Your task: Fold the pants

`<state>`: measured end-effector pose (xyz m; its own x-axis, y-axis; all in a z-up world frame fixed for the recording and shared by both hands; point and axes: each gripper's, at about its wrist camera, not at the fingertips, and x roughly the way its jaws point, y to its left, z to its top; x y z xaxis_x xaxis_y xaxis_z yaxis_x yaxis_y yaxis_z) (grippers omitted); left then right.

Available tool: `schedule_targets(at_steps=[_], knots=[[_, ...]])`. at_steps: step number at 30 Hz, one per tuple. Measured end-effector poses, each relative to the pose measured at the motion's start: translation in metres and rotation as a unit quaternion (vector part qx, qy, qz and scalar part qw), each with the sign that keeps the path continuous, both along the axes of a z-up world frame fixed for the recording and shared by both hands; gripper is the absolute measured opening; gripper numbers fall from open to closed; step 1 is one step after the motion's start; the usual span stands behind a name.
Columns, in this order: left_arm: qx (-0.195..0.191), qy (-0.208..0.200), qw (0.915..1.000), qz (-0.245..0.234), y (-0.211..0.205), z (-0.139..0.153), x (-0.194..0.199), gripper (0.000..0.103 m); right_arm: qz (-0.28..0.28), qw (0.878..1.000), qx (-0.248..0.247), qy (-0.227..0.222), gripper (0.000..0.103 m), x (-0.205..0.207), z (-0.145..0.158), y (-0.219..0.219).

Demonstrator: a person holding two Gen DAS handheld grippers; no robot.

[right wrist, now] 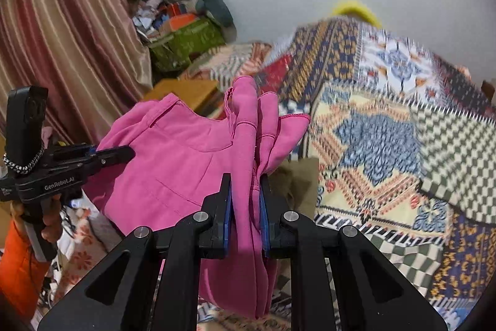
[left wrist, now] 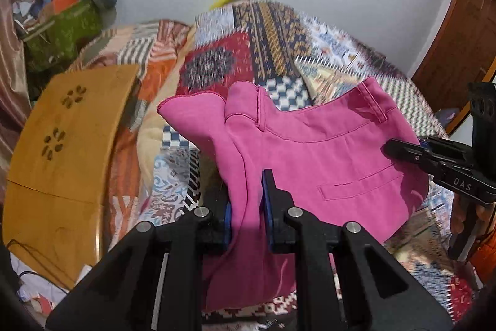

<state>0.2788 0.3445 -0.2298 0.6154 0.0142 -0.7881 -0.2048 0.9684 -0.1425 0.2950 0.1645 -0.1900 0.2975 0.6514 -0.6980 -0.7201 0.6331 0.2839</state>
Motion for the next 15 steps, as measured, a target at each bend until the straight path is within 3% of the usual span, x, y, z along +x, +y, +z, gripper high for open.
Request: schedule_targets(at_steps=[6, 9, 15], knots=[[-0.014, 0.019, 0.9997, 0.012, 0.012, -0.032, 0.006, 0.021, 0.003, 0.999, -0.037, 0.026, 0.014, 0.004, -0.033, 0.004], [-0.010, 0.021, 0.9996, 0.019, 0.015, -0.039, 0.004, 0.036, 0.002, 0.998, -0.044, 0.036, 0.016, 0.004, -0.036, 0.003], [-0.004, 0.021, 0.9991, 0.036, 0.019, -0.041, -0.009, 0.053, -0.002, 0.997, -0.061, 0.042, 0.026, 0.002, -0.039, 0.001]])
